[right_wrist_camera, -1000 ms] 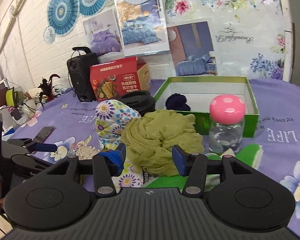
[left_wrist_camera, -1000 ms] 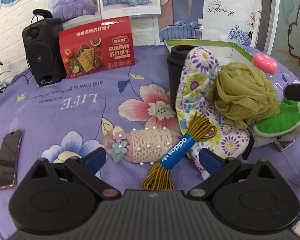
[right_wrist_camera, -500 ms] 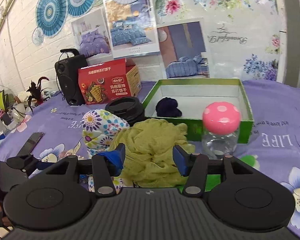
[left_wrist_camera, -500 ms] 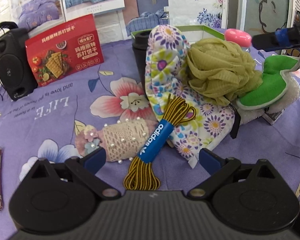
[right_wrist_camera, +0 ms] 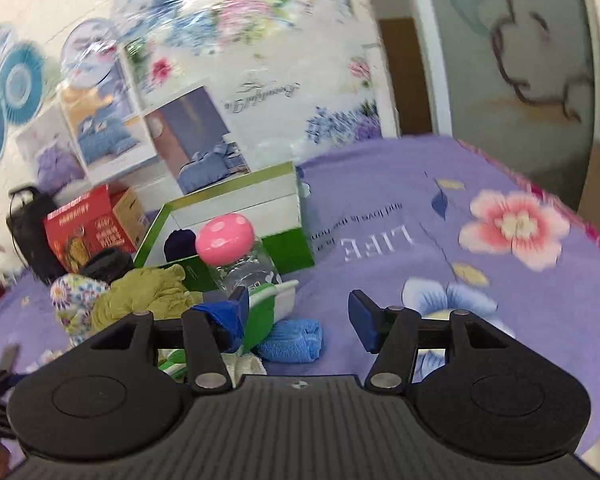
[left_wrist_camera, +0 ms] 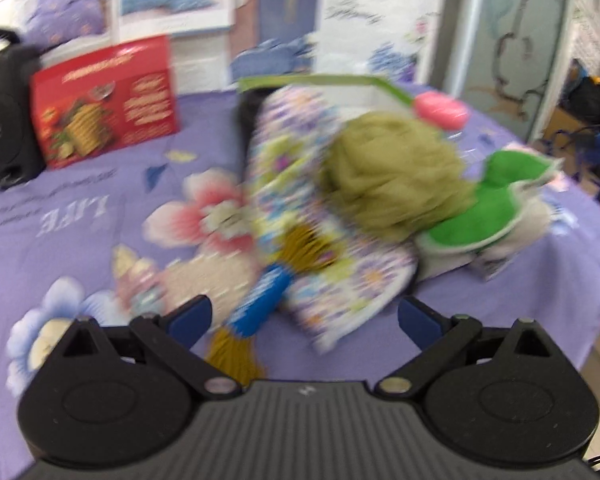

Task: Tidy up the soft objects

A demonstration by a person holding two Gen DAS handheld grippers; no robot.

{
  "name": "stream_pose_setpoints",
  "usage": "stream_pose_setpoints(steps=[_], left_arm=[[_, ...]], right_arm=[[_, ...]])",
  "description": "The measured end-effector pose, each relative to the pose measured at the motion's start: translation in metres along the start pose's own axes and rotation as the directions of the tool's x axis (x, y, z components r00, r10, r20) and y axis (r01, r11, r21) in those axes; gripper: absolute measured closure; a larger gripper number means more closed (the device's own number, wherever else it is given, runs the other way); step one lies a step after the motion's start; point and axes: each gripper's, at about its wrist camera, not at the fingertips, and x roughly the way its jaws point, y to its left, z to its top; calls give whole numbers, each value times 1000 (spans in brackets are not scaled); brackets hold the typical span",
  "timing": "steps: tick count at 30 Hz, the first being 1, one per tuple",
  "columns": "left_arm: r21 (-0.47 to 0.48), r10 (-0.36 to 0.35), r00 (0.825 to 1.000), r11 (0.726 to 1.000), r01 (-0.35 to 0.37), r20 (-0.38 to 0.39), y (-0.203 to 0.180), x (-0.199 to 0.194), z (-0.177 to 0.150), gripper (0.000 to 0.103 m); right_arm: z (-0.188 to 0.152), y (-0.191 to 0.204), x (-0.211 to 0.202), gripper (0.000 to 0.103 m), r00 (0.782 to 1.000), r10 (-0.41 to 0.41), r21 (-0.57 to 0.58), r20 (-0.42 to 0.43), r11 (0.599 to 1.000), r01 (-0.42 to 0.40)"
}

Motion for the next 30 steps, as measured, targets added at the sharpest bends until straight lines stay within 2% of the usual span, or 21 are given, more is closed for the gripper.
stream_pose_setpoints(steps=[3, 7, 9, 12, 14, 16, 19, 21, 23, 26, 29, 30], left_arm=[[37, -25, 1000, 999, 25, 14, -25, 2, 12, 5], [24, -56, 997, 998, 55, 58, -46, 2, 37, 5], [-27, -76, 995, 997, 78, 64, -50, 5, 50, 4], [-88, -69, 996, 993, 74, 52, -49, 13, 57, 4], [-150, -70, 997, 986, 74, 36, -41, 18, 60, 4], [-243, -107, 994, 964, 111, 27, -28, 20, 64, 4], [-406, -174, 985, 899, 166, 18, -11, 27, 73, 3], [-474, -176, 984, 867, 151, -8, -7, 34, 79, 3], [-529, -161, 986, 840, 117, -37, -6, 44, 86, 3], [-564, -170, 983, 819, 102, -69, -9, 59, 96, 3], [-541, -123, 985, 840, 40, -118, -13, 73, 103, 3], [-535, -130, 982, 844, 38, -135, -13, 79, 103, 3]], right_arm=[[-1, 3, 7, 62, 995, 95, 27, -23, 995, -95], [12, 35, 22, 61, 982, 182, -107, -49, 977, -186], [18, 54, 36, 61, 965, 240, -198, -108, 946, -257], [18, 81, 59, 62, 931, 299, -310, -208, 883, -352], [17, 88, 69, 62, 912, 326, -337, -248, 854, -397], [14, 94, 81, 62, 908, 317, -351, -275, 846, -402], [3, 103, 87, 62, 901, 311, -395, -303, 820, -415], [-1, 107, 89, 61, 900, 309, -409, -307, 811, -418], [-3, 112, 93, 61, 909, 292, -433, -298, 807, -401], [-7, 121, 101, 60, 918, 272, -456, -288, 805, -381], [-13, 130, 111, 57, 919, 249, -470, -306, 800, -373], [-16, 132, 113, 56, 923, 235, -485, -305, 796, -363]])
